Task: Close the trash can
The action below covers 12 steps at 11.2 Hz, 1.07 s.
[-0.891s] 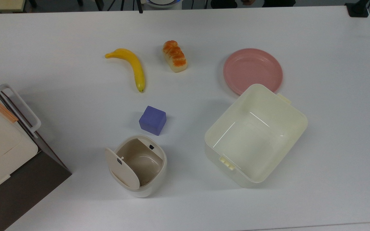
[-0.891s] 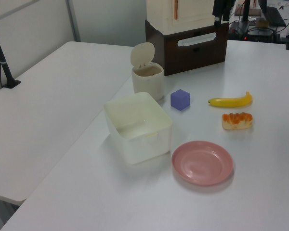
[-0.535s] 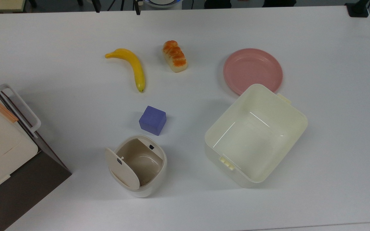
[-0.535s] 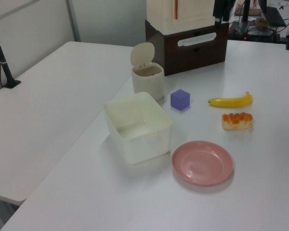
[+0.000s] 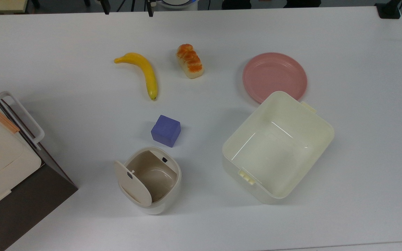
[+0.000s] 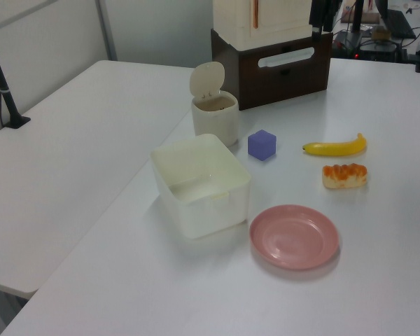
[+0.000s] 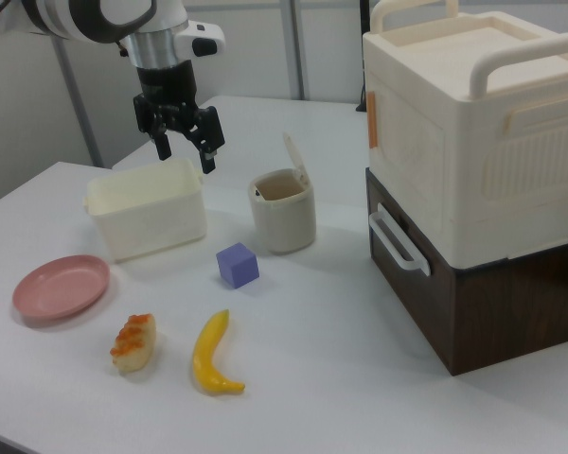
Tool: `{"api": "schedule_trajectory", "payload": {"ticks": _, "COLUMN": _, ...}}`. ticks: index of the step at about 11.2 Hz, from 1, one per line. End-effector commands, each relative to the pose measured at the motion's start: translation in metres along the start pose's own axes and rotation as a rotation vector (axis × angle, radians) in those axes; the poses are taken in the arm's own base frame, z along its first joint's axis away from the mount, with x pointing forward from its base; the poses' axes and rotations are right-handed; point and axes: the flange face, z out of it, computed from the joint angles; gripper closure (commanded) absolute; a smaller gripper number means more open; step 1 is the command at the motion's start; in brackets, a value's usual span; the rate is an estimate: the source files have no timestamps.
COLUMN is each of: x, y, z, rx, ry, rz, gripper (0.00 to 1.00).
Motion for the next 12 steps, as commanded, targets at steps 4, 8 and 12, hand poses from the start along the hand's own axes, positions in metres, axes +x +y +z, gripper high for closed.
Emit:
{"api": "schedule_trajectory", "payload": {"ticks": 4, "x": 0.007, "y": -0.021, "z": 0.015, "rx": -0.021, "ry": -0.019, "rz": -0.056, "gripper": 0.0}}
{"api": "schedule_trajectory", "payload": {"ticks": 8, "x": 0.007, "y": -0.021, "z": 0.015, "rx": -0.021, "ry": -0.016, "rz": -0.06, "gripper": 0.0}}
{"api": "schedule_trajectory", "payload": {"ticks": 12, "x": 0.009, "y": -0.03, "z": 0.017, "rx": -0.032, "ry": -0.007, "rz": -0.066, "gripper": 0.2}}
